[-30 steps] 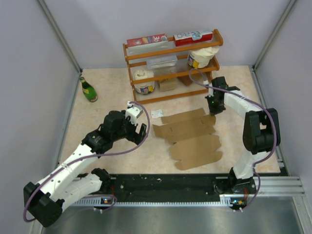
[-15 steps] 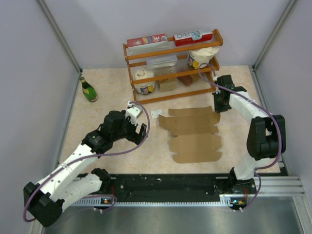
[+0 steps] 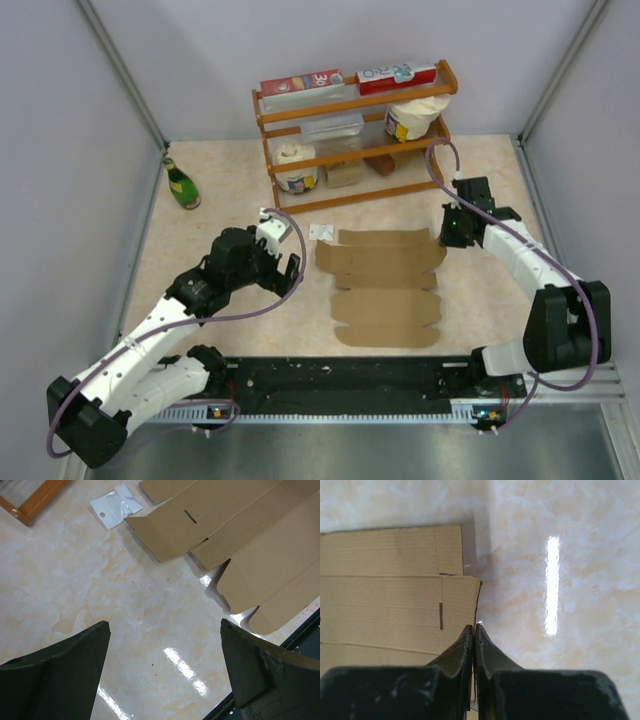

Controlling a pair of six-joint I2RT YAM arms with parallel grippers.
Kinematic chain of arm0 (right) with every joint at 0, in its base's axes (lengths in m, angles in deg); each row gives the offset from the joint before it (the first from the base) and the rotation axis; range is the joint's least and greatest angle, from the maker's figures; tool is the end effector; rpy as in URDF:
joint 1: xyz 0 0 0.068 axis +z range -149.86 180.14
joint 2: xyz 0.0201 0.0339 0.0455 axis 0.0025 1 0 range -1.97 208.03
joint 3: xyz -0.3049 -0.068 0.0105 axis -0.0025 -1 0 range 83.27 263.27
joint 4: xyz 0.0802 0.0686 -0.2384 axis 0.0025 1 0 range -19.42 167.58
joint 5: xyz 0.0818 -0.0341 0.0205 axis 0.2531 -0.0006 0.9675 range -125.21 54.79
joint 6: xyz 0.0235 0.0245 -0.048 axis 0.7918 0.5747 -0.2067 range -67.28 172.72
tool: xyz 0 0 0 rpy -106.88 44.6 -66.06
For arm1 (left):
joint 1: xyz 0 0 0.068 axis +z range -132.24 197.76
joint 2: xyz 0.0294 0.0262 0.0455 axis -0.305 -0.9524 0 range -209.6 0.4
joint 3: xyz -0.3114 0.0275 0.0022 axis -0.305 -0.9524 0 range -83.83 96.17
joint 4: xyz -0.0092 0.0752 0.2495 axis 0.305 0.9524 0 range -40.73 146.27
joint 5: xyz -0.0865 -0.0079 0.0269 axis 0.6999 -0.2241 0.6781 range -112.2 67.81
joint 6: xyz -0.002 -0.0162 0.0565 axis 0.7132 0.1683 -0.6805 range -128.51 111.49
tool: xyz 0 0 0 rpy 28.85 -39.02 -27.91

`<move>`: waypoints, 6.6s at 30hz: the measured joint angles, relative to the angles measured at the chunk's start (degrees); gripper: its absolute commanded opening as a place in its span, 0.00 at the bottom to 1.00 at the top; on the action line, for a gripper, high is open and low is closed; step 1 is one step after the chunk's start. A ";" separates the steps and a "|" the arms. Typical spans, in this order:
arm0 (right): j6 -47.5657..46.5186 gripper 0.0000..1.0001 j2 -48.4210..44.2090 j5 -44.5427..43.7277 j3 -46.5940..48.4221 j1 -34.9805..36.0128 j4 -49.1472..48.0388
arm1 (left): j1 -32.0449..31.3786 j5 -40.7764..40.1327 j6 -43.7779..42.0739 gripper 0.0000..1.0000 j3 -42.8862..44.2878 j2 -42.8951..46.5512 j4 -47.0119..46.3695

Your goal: Fold the paper box

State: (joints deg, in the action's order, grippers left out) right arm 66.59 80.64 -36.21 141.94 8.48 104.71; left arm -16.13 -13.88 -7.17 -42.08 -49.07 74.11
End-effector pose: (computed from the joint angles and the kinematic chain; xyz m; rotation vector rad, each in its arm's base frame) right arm 0.2871 0.0414 0.2726 0.1314 2.5856 0.1207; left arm 0.1376 -0.0997 0.3095 0.6927 2.0635 -0.5112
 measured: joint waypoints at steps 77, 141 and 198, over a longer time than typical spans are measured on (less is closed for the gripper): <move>5.60 0.82 -22.16 8.41 -20.00 0.00 -24.39 | 5.92 -2.56 21.05 0.98 -1.81 -9.07 -14.60; -12.44 0.68 22.14 32.00 5.64 -7.39 -14.16 | -23.15 -7.28 30.45 0.61 2.27 -39.19 -25.75; -27.12 0.67 35.52 53.81 20.57 -3.80 -0.42 | -23.91 -5.55 29.99 0.42 3.61 -43.82 -25.27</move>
State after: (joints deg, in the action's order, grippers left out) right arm 39.46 116.15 17.60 162.51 4.68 104.29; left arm -40.04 -19.43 22.82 -38.47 -92.89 48.84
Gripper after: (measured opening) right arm 0.676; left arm 0.426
